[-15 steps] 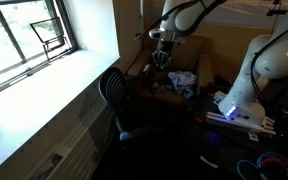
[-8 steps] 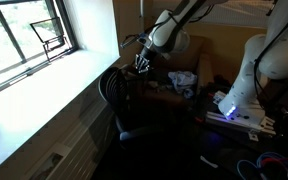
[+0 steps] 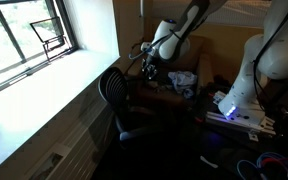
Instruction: Remove the belt from the sofa and put it on the black chair
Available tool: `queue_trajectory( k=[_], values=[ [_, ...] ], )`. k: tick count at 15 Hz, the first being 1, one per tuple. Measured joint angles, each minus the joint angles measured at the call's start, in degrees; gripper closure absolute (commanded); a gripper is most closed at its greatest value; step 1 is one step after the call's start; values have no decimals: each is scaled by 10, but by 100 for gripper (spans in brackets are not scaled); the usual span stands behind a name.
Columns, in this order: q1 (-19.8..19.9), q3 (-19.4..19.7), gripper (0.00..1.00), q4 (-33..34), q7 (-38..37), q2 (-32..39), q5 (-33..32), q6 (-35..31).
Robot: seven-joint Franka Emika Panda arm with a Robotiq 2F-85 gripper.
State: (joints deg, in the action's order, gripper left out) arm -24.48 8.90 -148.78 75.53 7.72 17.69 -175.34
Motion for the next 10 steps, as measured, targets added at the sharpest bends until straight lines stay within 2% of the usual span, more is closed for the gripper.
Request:
queue_trajectory(
  k=[1,2,3,5,7,10],
  values=[
    [-12,48,4,-7,-20,7,-56,12],
    [-25,97,2,-8,-38,15,-111,23],
    [-38,145,16,-7,-57,24,-166,34],
    [-67,229,2,5,-94,40,-254,56],
    [-76,250,1,14,-96,46,-266,65],
    [-86,250,1,17,-100,48,-266,69]
  ],
)
